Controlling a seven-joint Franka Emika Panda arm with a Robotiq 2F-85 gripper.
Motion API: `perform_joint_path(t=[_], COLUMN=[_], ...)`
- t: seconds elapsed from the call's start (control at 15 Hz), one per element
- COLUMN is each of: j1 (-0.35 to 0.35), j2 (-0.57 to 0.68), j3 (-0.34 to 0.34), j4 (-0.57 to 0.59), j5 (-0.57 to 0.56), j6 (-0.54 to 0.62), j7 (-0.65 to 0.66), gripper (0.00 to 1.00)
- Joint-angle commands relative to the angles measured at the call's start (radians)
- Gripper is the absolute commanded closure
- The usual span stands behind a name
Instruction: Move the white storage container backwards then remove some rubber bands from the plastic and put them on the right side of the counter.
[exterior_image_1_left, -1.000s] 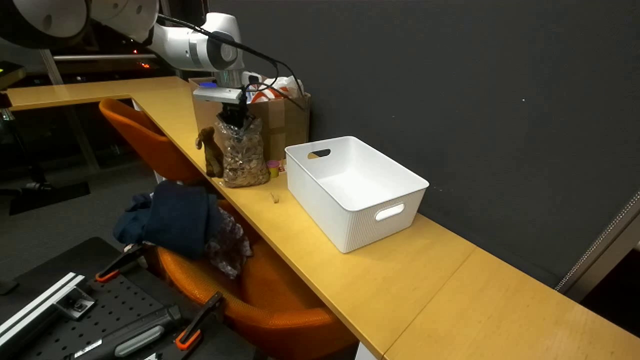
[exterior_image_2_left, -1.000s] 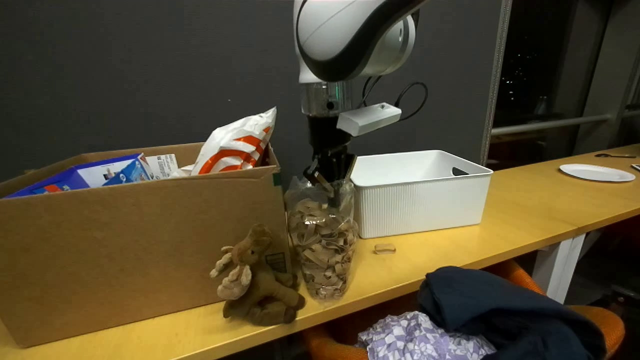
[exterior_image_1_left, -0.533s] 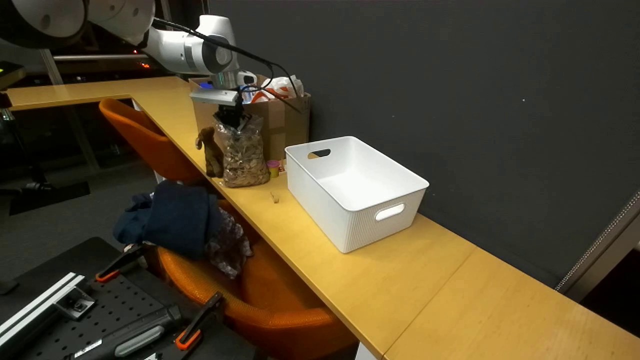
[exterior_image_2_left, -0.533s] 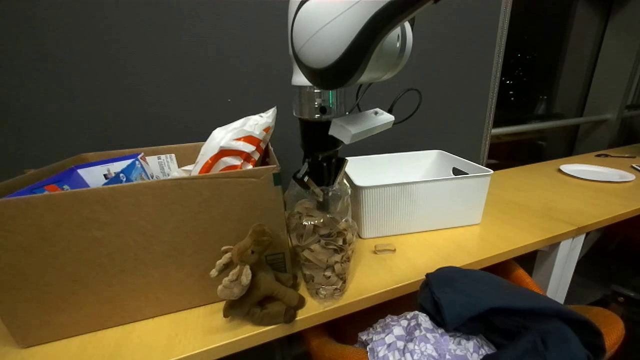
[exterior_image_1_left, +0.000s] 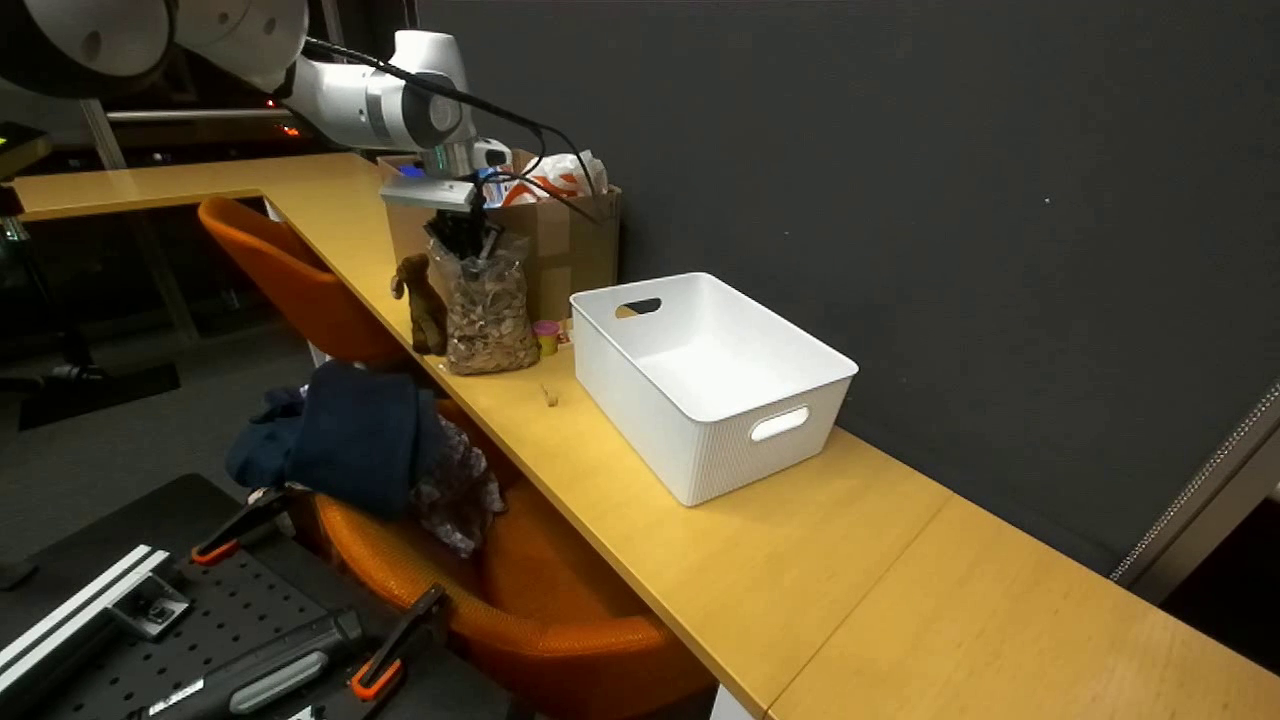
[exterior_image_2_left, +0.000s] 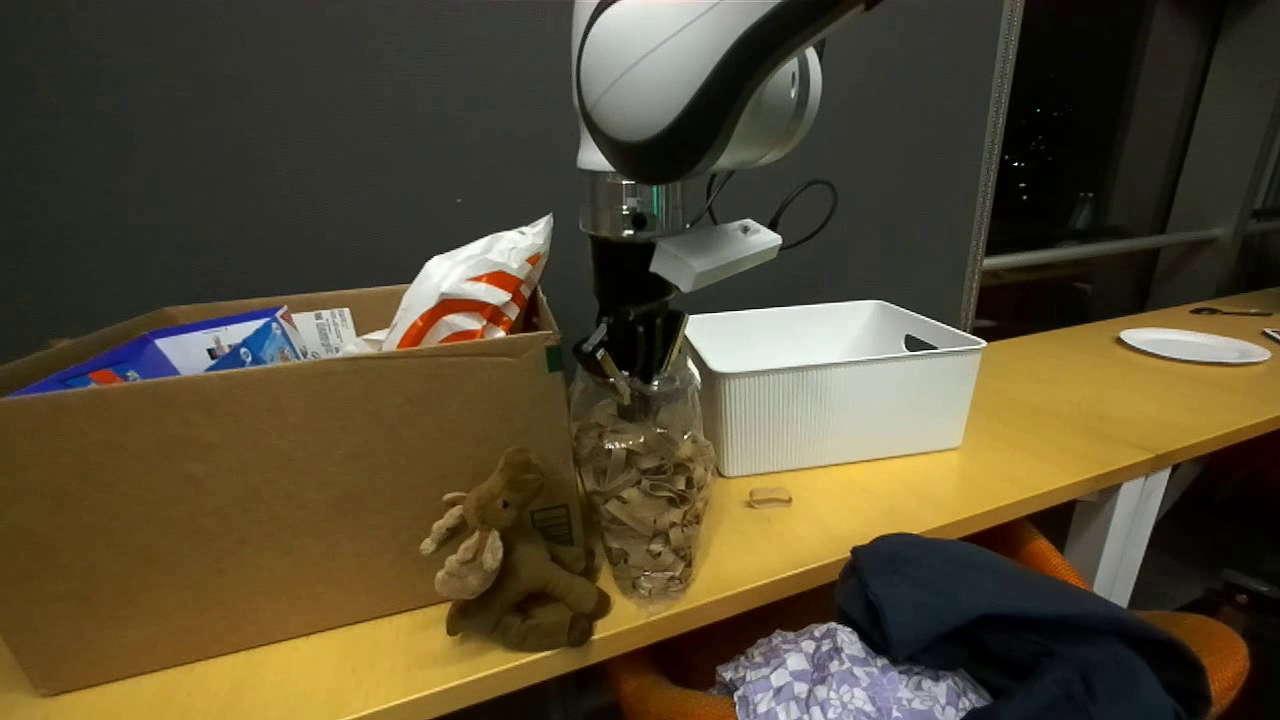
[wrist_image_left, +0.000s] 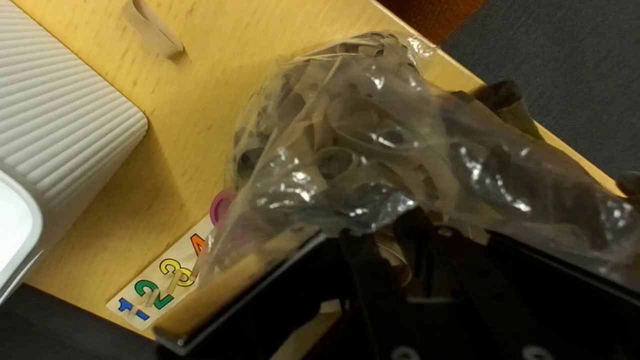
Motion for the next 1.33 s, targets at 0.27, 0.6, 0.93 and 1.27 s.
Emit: perform_joint_path(t=[0.27,0.6,0.93,1.27], j1=[-0.016,-0.015,-0.017,-0.013], j2=[0.056,0.097,0.148,0.164], j3=[-0.007,-0.013,-0.016,-0.017], j4=[0.048,0.086,0.128,0.146], j5=[-0.021,-0.029,-0.036,-0.036], j6=[-0.005,-0.011,-0.019,-0.022], j7=[-0.018,-0.024,-0.028,-0.031], gripper=[0.55,0.53,0.33,0.55])
